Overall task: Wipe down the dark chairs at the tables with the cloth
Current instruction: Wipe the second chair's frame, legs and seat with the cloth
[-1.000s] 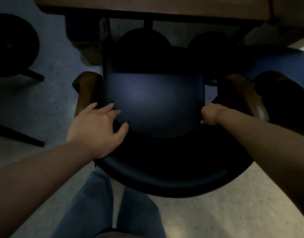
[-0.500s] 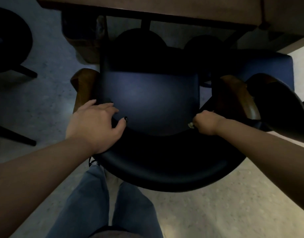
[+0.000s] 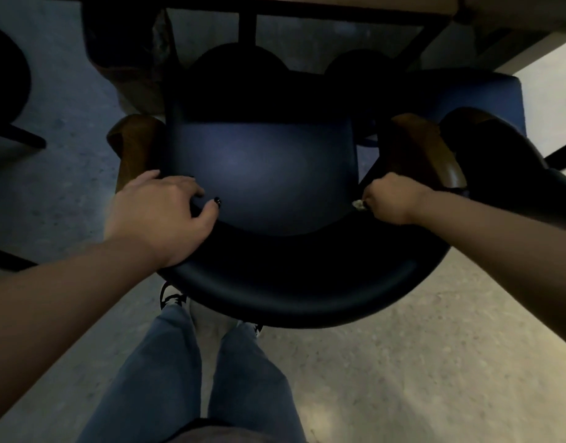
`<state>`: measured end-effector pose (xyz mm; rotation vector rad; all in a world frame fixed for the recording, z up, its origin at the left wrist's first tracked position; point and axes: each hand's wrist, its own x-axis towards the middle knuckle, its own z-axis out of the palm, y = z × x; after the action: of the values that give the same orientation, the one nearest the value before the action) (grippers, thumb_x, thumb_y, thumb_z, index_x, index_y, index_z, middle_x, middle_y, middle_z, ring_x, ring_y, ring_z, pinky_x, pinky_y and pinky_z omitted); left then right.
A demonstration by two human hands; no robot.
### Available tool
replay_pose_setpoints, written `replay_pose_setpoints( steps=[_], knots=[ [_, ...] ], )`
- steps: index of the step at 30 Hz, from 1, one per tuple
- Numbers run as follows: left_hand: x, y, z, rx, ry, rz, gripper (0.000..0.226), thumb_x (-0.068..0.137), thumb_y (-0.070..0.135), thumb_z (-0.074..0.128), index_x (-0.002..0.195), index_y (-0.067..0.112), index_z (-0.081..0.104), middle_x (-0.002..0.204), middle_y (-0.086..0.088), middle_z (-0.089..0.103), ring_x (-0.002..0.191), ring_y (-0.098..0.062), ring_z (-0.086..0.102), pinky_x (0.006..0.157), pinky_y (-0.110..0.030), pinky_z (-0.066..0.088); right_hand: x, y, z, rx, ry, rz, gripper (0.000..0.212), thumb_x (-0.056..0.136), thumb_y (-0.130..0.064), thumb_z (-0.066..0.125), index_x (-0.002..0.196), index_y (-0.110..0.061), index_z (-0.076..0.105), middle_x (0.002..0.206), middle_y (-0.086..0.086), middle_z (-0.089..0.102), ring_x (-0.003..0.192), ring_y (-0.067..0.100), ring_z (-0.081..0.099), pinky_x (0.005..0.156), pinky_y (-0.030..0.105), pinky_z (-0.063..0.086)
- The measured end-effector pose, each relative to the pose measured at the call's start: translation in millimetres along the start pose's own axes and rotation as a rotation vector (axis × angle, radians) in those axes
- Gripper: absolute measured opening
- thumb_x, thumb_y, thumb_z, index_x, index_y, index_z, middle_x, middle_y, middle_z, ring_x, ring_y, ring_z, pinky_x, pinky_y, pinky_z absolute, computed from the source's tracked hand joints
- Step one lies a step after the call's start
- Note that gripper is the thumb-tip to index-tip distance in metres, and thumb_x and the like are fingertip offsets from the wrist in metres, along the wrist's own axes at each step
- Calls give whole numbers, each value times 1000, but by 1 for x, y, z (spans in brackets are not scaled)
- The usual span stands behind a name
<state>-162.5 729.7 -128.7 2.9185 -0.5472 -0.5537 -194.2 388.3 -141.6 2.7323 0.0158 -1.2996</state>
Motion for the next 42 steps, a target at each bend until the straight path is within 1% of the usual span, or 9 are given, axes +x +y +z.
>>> replay_pose_setpoints(
  steps=[6,9,18,22,26,30,34,38,42],
  knots=[
    [0,0,-3,-19,-9,-3,48,91,53,40,117,24,68,135,3,60,126,-19,52,115,-33,25,-82,-56,18,285,158,-270,25,95,-18,48,105,-16,70,107,4,69,97,22,65,87,38,50],
    [0,1,-3,-26,-4,-2,48,91,53,39,116,24,68,132,3,62,122,-17,54,114,-31,24,-94,-55,16,367,215,-331,27,95,-18,53,118,-17,68,119,-1,67,106,16,63,96,28,47],
    [-1,2,-1,-24,21,-23,50,89,55,36,113,26,70,125,4,66,122,-20,53,111,-31,28,27,-36,14,-61,-107,-95,24,95,-15,47,108,-3,64,113,16,64,101,32,61,81,32,47],
    [-2,2,-1,-20,35,-25,46,91,54,40,114,27,69,124,4,66,123,-22,52,110,-33,30,55,-76,29,17,-126,-91,33,95,-25,51,115,-1,62,122,18,61,110,32,59,87,31,46],
    [-3,3,-3,-19,52,-22,42,90,51,43,113,26,70,123,5,67,121,-20,53,109,-32,31,63,-110,38,218,-123,-123,31,95,-17,46,119,-7,65,126,12,61,114,28,58,91,28,45],
    [-3,4,-3,-17,67,-27,40,90,49,45,111,26,71,120,4,68,119,-22,54,105,-34,34,31,-94,26,399,-58,-180,30,94,-14,47,117,-14,68,125,3,64,115,20,57,90,20,40],
    [-4,5,-5,-24,50,-44,40,89,48,45,111,26,70,121,4,68,121,-24,53,103,-37,37,-40,-88,15,447,32,-389,32,96,-18,50,124,-20,63,125,-4,64,113,11,57,89,12,36],
    [-4,5,-5,-40,30,-56,39,89,48,46,111,27,70,122,4,67,123,-25,51,105,-35,36,-111,-78,17,528,137,-530,37,97,-20,50,133,-21,56,137,-9,54,127,2,46,109,17,32],
    [-4,5,-5,-53,56,-63,35,89,45,49,109,27,71,120,5,68,120,-24,53,105,-35,35,-103,-71,18,528,185,-547,34,95,-14,54,128,-15,61,132,-2,58,124,8,52,107,15,35]
  ],
)
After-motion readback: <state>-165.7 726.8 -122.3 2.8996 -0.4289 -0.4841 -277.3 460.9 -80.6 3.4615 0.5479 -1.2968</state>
